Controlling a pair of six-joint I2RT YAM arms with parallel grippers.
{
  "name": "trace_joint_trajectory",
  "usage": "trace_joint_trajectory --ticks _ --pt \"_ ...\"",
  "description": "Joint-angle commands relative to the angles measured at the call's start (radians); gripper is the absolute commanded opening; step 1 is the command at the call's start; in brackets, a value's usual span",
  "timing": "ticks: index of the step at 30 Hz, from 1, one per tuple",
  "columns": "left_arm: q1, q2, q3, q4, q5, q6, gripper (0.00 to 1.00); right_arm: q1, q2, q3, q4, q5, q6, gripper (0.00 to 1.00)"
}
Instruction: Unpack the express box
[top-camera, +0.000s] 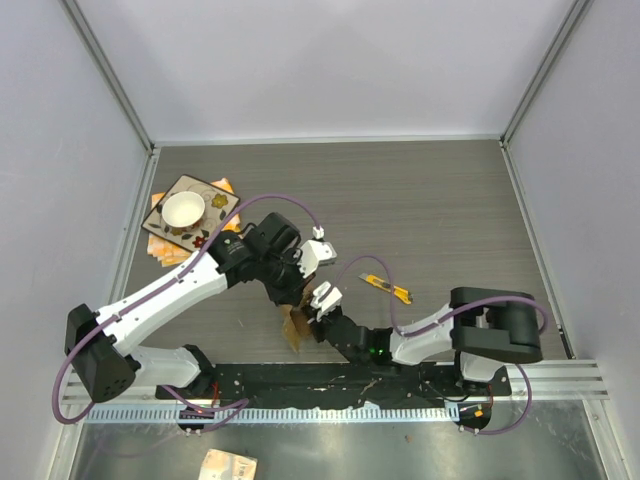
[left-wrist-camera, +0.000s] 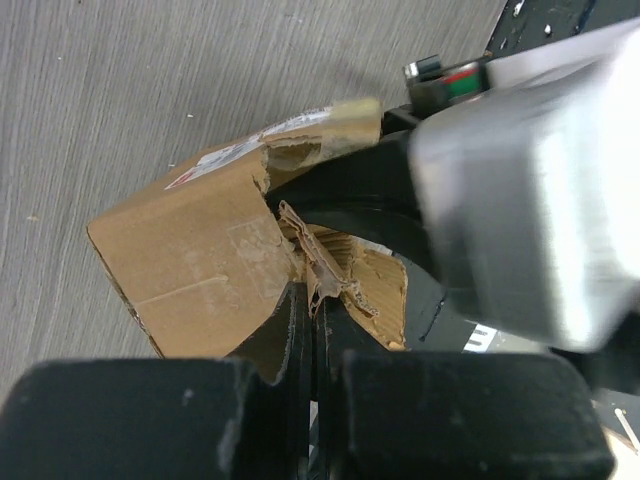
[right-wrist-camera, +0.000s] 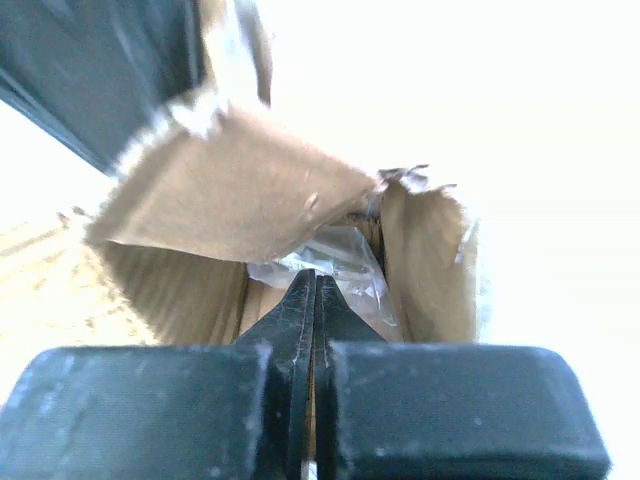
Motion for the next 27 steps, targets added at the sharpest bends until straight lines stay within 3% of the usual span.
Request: trace_joint_trajectory --ticks 1,10,12,14,18,27 --pt "-0.002 0.013 0.023 0.035 -0.030 -0.007 0.00 0.010 -0.116 -0.027 -0.013 0.007 0.032 0.01" --pt "-0.002 0.025 0.023 0.041 -0.053 -0.015 0.00 0.038 -0.195 -0.054 -0.093 0.011 0.044 0.02" --pt "-0.002 0.025 0.033 0.035 -0.029 -0.015 0.00 0.039 -0.160 -0.048 -0.085 0.013 0.018 0.20" --pt "-0.002 0.022 0.040 0.029 -0.018 -0.014 0.00 0.039 -0.133 -0.039 -0.065 0.021 -0.004 0.25" --pt "-0.002 0.016 0.041 0.021 0.013 -0.012 0.00 0.041 -0.070 -0.012 -0.009 0.082 -0.051 0.45" --pt "-0.002 0.012 0.038 0.012 0.060 -0.004 0.00 0.041 0.031 0.010 0.135 0.163 -0.137 0.48"
